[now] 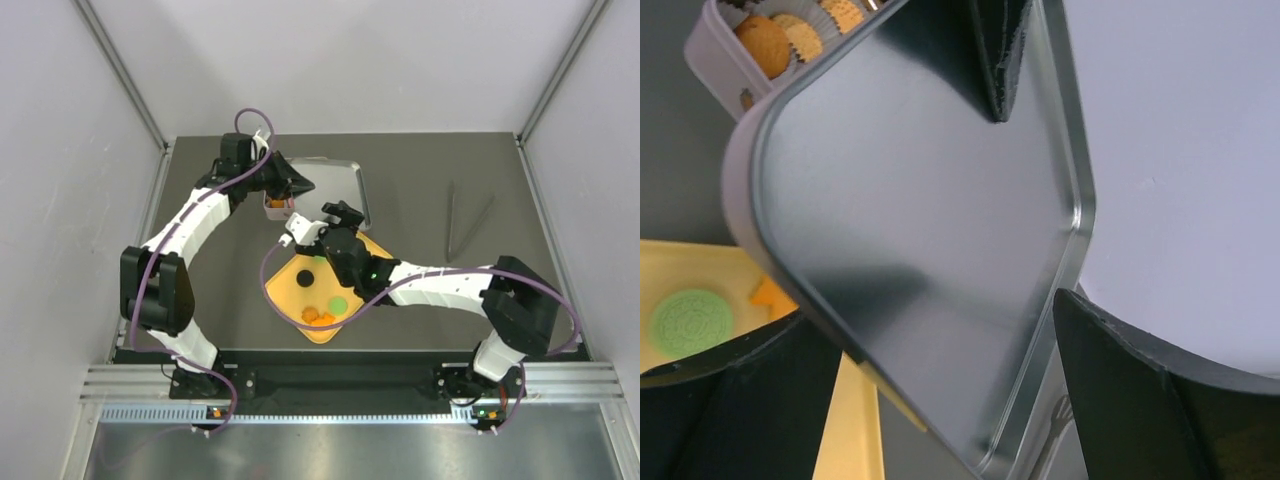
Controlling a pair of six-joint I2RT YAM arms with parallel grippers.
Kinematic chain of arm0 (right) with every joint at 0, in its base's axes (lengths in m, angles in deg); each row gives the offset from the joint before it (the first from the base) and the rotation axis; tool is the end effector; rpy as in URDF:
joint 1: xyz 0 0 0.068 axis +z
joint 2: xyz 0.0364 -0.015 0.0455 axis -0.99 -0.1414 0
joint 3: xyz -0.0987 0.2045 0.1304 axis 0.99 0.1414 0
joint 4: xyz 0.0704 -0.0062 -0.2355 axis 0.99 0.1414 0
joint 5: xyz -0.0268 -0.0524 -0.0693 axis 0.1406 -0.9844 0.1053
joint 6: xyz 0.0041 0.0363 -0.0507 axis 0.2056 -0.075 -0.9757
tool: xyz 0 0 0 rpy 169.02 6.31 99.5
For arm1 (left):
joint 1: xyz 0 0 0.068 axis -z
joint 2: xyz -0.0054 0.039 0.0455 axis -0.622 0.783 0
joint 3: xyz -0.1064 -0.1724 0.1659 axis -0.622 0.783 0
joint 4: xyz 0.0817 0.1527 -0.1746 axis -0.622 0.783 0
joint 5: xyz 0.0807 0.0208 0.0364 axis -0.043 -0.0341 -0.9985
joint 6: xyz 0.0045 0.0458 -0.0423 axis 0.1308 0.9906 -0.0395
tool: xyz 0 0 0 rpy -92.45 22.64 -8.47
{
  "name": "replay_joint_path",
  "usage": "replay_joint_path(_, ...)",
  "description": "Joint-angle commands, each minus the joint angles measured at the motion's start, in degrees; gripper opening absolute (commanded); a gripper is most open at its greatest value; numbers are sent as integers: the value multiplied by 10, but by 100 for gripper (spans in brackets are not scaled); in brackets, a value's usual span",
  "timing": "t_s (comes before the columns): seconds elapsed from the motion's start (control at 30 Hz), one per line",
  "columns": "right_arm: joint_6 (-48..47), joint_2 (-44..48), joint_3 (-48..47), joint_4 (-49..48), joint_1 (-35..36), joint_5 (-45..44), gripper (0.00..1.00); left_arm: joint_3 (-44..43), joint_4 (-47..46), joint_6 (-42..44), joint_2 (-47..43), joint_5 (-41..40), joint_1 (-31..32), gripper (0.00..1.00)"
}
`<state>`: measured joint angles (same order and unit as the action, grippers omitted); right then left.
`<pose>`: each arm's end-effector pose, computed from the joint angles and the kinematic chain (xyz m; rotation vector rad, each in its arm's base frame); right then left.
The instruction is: Pack the cookies
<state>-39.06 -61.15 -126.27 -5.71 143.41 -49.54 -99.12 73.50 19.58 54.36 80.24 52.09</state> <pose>0.1969 0.3011 0.2562 -1.0239 1.4335 -0.3349 0.3579 -0.1158 0.2936 -0.3139 2.2786 -1.2923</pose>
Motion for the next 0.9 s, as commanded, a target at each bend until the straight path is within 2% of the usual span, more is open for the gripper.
replay_joint_path(0.0, -47, -14, -7, -103, -6, -39, 82, -16, -13, -8, -30, 24, -4, 0)
replay_joint_path(0.03, -54, -17, -7, -113, -6, -43, 79, -15, -11, -8, -31, 26, -5, 0)
replay_joint_path(0.13, -73, -23, -7, -138, -8, -54, 61, -14, -12, -7, -34, 28, -6, 0)
replay_joint_path(0.17, -79, -23, -7, -143, -8, -61, 47, -14, -11, -7, -33, 28, -6, 0)
replay_joint_path(0.23, -82, -21, -8, -150, -7, -65, 32, -17, -11, -4, -34, 30, -6, 0)
replay_joint_path(0.27, -81, -19, -10, -150, -6, -70, 20, -20, -12, -1, -32, 30, -6, 5)
replay_joint_path(0.33, -82, -10, -11, -148, -5, -73, 11, -28, -8, 6, -35, 19, -8, 20)
replay_joint_path(0.37, -82, -6, -11, -146, -1, -74, 6, -32, -8, 9, -35, 14, -9, 32)
replay_joint_path(0.4, -82, 0, -14, -142, 0, -74, 4, -41, -8, 14, -34, 9, -10, 53)
replay_joint_path(0.43, -79, 5, -17, -121, 1, -73, 1, -46, -6, 17, -31, -1, -11, 64)
replay_joint_path(0.5, -73, 17, -28, -96, 3, -69, 0, -68, -3, 28, -28, -13, -12, 77)
replay_joint_path(0.63, -26, 46, -60, 8, 6, -40, 0, -112, 8, 42, -15, -55, -25, 82)
replay_joint_path(0.8, 75, 66, -134, 195, -4, 40, 0, -189, 35, 57, 1, -131, -49, 83)
replay_joint_path(0.87, 113, 64, -167, 224, -16, 82, 0, -214, 37, 55, 7, -141, -63, 83)
